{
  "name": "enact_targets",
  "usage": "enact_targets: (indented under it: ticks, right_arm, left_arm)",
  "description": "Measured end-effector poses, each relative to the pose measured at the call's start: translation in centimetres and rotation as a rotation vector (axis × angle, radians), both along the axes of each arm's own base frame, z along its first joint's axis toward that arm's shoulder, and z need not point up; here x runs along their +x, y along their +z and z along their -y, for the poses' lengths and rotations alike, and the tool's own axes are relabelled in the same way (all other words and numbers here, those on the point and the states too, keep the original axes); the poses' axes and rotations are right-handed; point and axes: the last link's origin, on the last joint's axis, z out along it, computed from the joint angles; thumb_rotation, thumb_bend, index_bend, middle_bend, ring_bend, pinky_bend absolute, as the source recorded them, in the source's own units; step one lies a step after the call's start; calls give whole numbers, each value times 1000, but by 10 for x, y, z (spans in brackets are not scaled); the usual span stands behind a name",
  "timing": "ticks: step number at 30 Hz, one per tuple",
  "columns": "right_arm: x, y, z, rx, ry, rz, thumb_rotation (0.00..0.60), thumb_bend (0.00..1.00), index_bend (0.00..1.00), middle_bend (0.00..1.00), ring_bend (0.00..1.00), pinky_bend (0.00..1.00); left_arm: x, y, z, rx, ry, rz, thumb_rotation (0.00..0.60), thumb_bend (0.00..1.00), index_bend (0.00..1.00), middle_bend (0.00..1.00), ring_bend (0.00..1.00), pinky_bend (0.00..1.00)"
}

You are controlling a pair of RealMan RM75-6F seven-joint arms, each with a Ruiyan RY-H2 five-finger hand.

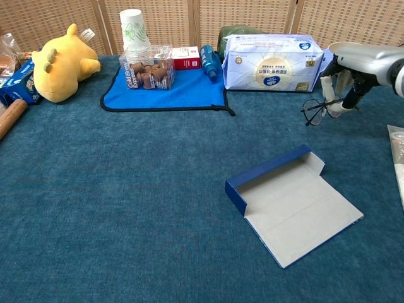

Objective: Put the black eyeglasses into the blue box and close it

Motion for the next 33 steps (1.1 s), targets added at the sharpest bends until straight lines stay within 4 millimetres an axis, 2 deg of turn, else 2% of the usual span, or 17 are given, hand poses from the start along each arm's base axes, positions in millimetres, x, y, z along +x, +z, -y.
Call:
enact_targets:
  ticks: [7,20,26,33]
  right_arm:
    - [3,9,-21,6,27,7,600,320,659,433,406,316]
    - [10,24,-95,17,54,-5,600,311,652,433,406,303]
    - [17,20,-115,42,73,-5,600,306,651,433,405,298]
    - [27,13,-127,70,108,6,600,301,650,433,405,296]
  left_arm:
    - [-1,-1,-1,-2,-2,0,529,318,88,22,0,0]
    - [-3,-3,-3,-3,-8,5,529,319,83,21,0,0]
    - [-4,-3,-2,0,-8,7,534,319,81,21,0,0]
    - [-5,-2,0,4,-5,8,532,320,81,22,0,0]
